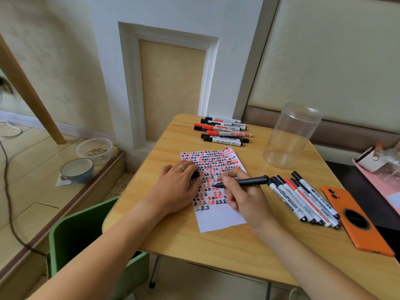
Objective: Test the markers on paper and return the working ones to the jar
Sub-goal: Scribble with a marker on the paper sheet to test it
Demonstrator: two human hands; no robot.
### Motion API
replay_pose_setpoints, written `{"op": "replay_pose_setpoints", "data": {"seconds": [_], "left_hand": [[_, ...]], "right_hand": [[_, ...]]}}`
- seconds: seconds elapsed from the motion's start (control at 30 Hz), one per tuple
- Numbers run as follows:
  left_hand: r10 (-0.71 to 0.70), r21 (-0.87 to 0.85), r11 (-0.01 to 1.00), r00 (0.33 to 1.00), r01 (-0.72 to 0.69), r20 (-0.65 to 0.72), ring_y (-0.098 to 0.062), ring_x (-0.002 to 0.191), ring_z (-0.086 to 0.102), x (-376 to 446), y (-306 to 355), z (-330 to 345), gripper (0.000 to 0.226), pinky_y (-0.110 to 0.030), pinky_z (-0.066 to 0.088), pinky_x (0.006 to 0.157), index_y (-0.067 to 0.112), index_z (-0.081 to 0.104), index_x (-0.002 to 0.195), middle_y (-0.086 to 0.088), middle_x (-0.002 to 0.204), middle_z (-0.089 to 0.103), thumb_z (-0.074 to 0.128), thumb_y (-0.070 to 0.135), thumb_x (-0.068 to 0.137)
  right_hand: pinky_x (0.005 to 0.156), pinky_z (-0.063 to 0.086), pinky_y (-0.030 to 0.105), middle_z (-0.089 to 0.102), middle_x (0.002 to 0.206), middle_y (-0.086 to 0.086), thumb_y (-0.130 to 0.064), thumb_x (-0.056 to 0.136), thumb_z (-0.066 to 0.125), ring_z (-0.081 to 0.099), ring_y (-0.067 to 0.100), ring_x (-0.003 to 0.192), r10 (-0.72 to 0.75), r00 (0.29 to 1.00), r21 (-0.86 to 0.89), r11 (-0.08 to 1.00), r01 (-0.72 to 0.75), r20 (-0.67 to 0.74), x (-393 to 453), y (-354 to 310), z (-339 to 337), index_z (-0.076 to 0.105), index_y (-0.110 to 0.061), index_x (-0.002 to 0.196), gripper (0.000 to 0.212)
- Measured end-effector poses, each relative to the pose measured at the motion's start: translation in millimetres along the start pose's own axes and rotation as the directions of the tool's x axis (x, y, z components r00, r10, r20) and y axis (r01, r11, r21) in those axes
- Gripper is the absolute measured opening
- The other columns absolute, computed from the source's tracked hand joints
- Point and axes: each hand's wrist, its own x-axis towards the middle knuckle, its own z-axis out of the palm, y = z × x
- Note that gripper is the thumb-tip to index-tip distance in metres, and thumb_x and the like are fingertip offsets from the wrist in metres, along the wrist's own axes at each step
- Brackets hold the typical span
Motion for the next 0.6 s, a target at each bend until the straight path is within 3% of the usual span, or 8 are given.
{"op": "replay_pose_setpoints", "data": {"seconds": [0.13, 0.27, 0.43, 0.6], "left_hand": [[-0.006, 0.063, 0.998, 0.998, 0.002, 0.07, -0.012, 0.156, 0.009, 2.0, -3.8, -0.2, 0.075, -0.052, -0.001, 0.126, 0.031, 0.03, 0.158, 0.007, 0.167, 0.023, 0.026, 0.073, 0.095], [0.002, 0.058, 0.998, 0.995, -0.008, 0.103, -0.011, 0.156, 0.004, 1.5, -7.3, -1.8, 0.102, -0.052, -0.004, 0.125, 0.032, 0.026, 0.159, 0.009, 0.168, 0.019, 0.01, 0.09, 0.076], [-0.004, 0.06, 0.998, 0.994, -0.002, 0.11, -0.01, 0.156, 0.001, 0.2, -7.9, 0.3, 0.108, -0.053, -0.004, 0.125, 0.031, 0.023, 0.16, 0.009, 0.169, 0.015, 0.009, 0.093, 0.072], [-0.004, 0.067, 0.998, 0.994, -0.003, 0.105, -0.011, 0.156, 0.001, 1.0, -7.7, 2.1, 0.11, -0.054, -0.002, 0.125, 0.03, 0.023, 0.16, 0.008, 0.169, 0.015, 0.01, 0.095, 0.071]], "right_hand": [[0.04, 0.038, 0.024, 0.068, 0.077, 0.01, -0.012, 0.102, 0.057, 0.054, 0.022, 0.049, -0.015, 0.998, -0.036, 0.999, 0.017, 0.061, -4.8, -5.2, 3.3, 0.062, -0.013, 0.106, 0.006], [0.036, 0.035, 0.024, 0.065, 0.07, 0.01, -0.016, 0.1, 0.063, 0.051, 0.024, 0.043, -0.007, 0.999, -0.12, 0.993, 0.014, 0.054, -8.4, -3.7, 6.5, 0.062, -0.015, 0.091, 0.01], [0.034, 0.031, 0.021, 0.062, 0.057, 0.009, -0.015, 0.098, 0.067, 0.045, 0.017, 0.031, 0.027, 1.0, -0.227, 0.973, -0.028, -0.006, -12.3, -2.4, 7.2, 0.052, -0.006, 0.089, 0.02], [0.035, 0.033, 0.022, 0.064, 0.06, 0.017, -0.014, 0.096, 0.067, 0.047, 0.022, 0.033, 0.068, 0.998, -0.238, 0.969, -0.064, 0.01, -11.7, 0.4, 7.3, 0.048, -0.005, 0.087, 0.022]]}}
